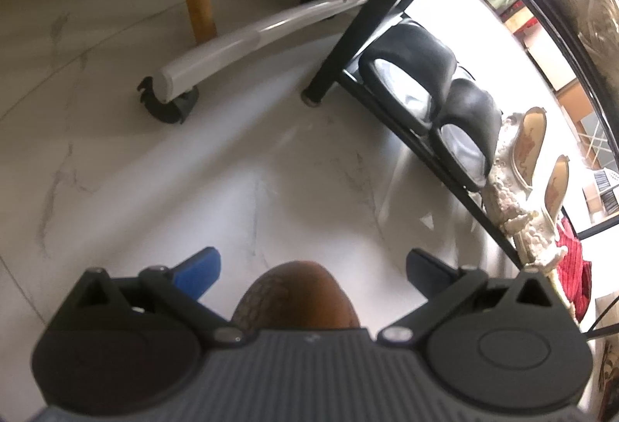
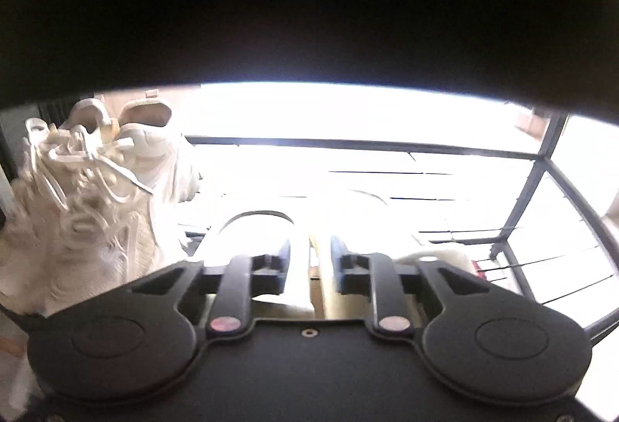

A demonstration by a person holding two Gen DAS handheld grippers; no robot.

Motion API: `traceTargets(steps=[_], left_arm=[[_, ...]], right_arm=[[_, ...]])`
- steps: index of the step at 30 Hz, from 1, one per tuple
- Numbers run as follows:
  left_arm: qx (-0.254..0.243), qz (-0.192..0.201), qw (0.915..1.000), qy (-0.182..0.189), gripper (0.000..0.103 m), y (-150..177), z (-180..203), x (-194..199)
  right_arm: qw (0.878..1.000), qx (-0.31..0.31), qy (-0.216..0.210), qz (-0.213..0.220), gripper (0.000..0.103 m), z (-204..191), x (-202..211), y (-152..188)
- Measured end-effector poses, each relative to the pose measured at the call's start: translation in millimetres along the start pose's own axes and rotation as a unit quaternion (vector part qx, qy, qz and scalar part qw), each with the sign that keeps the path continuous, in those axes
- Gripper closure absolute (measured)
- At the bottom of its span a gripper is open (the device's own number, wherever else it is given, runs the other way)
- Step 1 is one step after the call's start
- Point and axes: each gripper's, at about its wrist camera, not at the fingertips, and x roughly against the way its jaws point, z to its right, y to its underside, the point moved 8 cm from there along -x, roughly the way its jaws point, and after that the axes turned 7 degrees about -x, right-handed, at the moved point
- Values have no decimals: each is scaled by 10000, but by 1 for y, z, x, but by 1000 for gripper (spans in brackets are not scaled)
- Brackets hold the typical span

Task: Organize scattered shoes
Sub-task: 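Lift both cream slides with the right gripper and carry them to the rack shelf, then slide the cream slides onto the shelf beside the white sneakers with the right gripper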

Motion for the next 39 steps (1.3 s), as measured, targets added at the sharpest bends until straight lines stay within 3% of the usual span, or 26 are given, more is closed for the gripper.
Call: traceTargets(steps=[1, 2, 6, 9, 11, 12, 13, 14, 16, 17, 18, 19, 20, 22, 27, 32, 34, 39], left_arm=[[3, -1, 10000, -1, 1, 0, 0, 0], [2, -1, 10000, -1, 1, 0, 0, 0], [-15, 4, 10000, 26, 1, 1, 1, 2], [-12, 2, 10000, 28, 1, 1, 1, 3], [-2, 1, 10000, 19, 1, 1, 0, 3], [2, 0, 10000, 15, 1, 1, 0, 3], [7, 0, 10000, 10, 1, 1, 0, 3], [12, -1, 10000, 6, 1, 1, -1, 3], [21, -2, 10000, -3, 1, 1, -1, 3], [26, -3, 10000, -7, 1, 1, -1, 3], [30, -3, 10000, -12, 1, 1, -2, 3], [35, -4, 10000, -16, 1, 2, -2, 3], [40, -5, 10000, -21, 1, 2, -2, 3], [49, -6, 10000, -30, 1, 2, -3, 4], [49, -20, 10000, -48, 1, 2, -4, 3], [35, -42, 10000, -28, 1, 2, -3, 2], [37, -51, 10000, -19, 1, 2, -2, 2], [33, -50, 10000, 21, 1, 2, -1, 2]], right_arm=[[9998, -18, -178, 73, 12, -1, 7, 0], [9997, 7, -214, 136, 9, -2, 10, 2], [9953, 572, -550, 554, 7, -13, 43, 9], [9930, 610, -744, 683, 8, -14, 72, 17], [9897, 685, -864, 916, 20, -17, 98, 23], [9868, 830, -879, 1075, 35, -18, 114, 35], [9848, 1002, -836, 1147, 58, -19, 123, 49], [9842, 1072, -798, 1163, 65, -16, 127, 59], [9839, 1163, -736, 1138, 65, -16, 131, 92], [9847, 1113, -738, 1119, 61, -16, 131, 106], [9860, 1053, -727, 1071, 40, -17, 128, 116], [9864, 1029, -717, 1061, 11, -17, 130, 118], [9876, 910, -651, 1102, 2, -18, 127, 123], [9868, 721, -542, 1349, 1, -19, 127, 126], [9888, 406, -520, 1338, 1, -26, 112, 117], [9894, 457, -474, 1293, 2, -32, 98, 119], [9894, 512, -451, 1278, 10, -31, 97, 120], [9892, 613, -460, 1247, 11, -32, 92, 120]])
